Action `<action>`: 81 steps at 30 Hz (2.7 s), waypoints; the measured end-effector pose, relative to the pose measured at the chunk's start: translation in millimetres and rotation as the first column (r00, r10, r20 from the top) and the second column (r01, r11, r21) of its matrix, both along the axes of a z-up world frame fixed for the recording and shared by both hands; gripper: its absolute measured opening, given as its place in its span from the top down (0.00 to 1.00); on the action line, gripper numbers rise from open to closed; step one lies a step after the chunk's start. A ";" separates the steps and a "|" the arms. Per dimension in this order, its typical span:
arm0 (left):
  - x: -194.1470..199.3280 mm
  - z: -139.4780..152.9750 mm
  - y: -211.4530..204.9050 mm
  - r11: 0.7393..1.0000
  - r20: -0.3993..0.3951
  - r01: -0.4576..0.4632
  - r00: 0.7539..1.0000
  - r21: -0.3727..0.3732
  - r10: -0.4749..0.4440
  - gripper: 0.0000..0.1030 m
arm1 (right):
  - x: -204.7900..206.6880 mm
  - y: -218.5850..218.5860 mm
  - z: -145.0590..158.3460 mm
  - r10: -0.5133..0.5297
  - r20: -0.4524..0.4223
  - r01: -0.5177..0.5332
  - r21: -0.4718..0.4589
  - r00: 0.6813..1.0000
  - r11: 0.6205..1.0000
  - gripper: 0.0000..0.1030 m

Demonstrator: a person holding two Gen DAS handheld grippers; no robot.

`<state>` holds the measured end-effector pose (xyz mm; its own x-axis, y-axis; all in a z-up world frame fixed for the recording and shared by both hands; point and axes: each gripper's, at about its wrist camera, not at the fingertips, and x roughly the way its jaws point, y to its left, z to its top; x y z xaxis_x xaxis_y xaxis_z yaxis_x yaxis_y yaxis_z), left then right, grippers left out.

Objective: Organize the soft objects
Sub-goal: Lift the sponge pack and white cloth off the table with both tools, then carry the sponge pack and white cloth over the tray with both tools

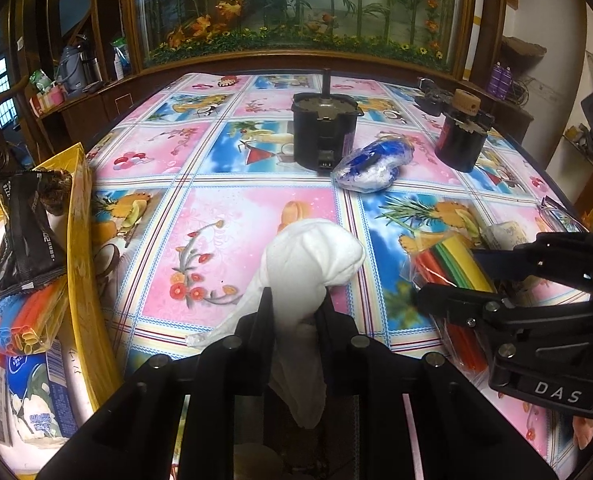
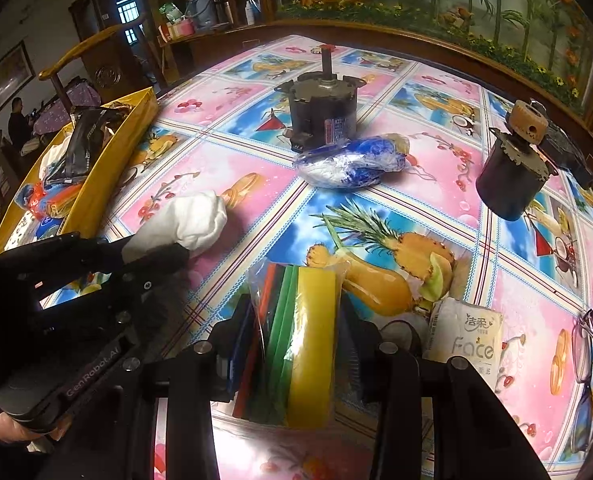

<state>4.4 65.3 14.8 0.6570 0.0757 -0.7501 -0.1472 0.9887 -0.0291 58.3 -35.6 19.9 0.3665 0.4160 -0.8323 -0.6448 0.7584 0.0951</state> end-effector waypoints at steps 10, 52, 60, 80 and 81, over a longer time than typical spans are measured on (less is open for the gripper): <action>-1.4 1.5 3.2 1.000 0.010 -0.014 1.000 0.002 0.014 0.82 | -3.0 8.1 -6.6 0.004 0.031 -0.003 -0.062 1.000 0.998 0.56; -54.3 52.1 16.5 1.000 0.199 -0.008 0.980 -0.004 0.009 0.82 | -28.7 -22.3 52.0 -0.203 0.097 0.149 0.400 0.974 0.904 0.60; -83.8 78.4 67.0 0.994 0.243 -0.109 0.964 -0.028 0.113 0.82 | -50.6 30.3 65.0 -0.092 0.120 0.032 0.432 0.988 0.901 0.60; -137.2 56.5 220.6 0.895 0.149 -0.434 0.883 -0.101 0.445 0.82 | -97.3 212.0 67.8 0.160 0.129 -0.196 0.347 0.979 0.917 0.60; -137.0 54.0 222.9 0.894 0.140 -0.436 0.884 -0.102 0.447 0.82 | -97.9 218.8 65.8 0.163 0.125 -0.197 0.339 0.979 0.920 0.60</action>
